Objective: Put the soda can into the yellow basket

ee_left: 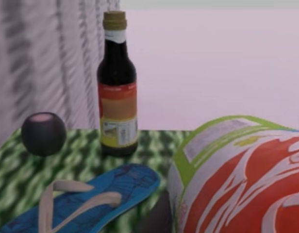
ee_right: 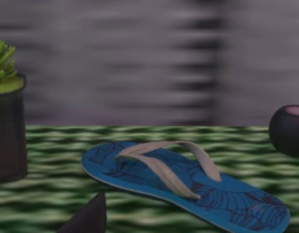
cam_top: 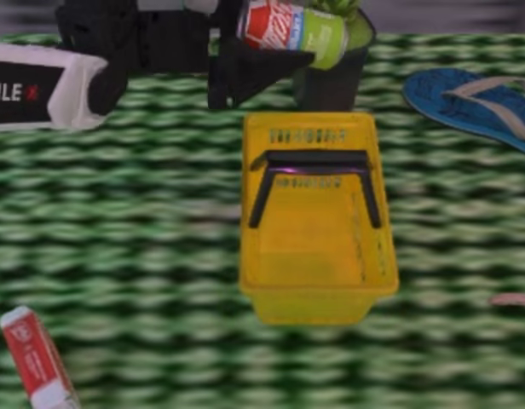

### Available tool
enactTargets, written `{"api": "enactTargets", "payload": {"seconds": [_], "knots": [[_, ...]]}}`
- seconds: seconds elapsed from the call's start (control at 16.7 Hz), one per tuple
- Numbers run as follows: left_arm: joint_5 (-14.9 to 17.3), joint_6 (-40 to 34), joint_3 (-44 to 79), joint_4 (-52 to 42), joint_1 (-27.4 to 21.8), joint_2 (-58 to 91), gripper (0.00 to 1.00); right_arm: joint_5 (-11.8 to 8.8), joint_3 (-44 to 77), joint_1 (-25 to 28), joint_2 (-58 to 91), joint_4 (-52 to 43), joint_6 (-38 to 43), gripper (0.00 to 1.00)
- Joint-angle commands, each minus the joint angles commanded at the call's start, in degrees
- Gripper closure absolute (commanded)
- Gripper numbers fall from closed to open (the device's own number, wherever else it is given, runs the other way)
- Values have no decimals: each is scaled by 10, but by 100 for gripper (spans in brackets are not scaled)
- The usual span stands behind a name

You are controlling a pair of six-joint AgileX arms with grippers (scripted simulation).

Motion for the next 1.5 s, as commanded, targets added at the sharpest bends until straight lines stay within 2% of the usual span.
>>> {"api": "enactTargets", "payload": {"seconds": [0.42,0.84,1.2,1.5], "knots": [[4,-1,-4,13,2,10,100,0,0,0,0,0,0,0],[5,-4,-45,173,13,119,100,0,0,0,0,0,0,0],[5,-5,-53,193,14,136,100,0,0,0,0,0,0,0],[5,-5,-53,193,14,136,62,0,0,0,0,0,0,0]]}}
